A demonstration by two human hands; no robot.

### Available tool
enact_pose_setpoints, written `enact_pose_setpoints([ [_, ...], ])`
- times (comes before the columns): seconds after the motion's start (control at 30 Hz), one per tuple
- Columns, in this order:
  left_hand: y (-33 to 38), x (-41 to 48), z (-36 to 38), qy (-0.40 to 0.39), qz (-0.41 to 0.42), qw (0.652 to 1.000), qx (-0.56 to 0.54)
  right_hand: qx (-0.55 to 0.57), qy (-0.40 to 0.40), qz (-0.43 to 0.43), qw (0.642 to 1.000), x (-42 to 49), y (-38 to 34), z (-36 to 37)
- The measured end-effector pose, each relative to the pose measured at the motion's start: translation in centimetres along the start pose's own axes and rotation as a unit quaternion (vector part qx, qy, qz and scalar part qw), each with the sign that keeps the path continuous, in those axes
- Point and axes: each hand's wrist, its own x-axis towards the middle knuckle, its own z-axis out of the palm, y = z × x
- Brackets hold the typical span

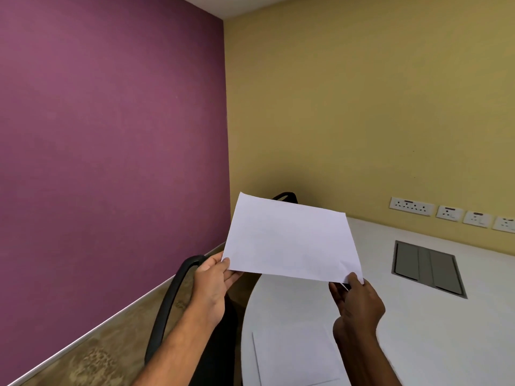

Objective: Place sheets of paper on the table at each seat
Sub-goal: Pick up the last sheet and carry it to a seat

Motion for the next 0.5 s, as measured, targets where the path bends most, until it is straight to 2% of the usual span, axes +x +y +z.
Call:
enact_pose_setpoints([
  [0.5, 9.4, 11.6, -19.9, -0.027, -0.012, 0.999, 0.015, 0.022, 0.018, -0.004, 1.0, -13.6, 15.1, 14.1],
])
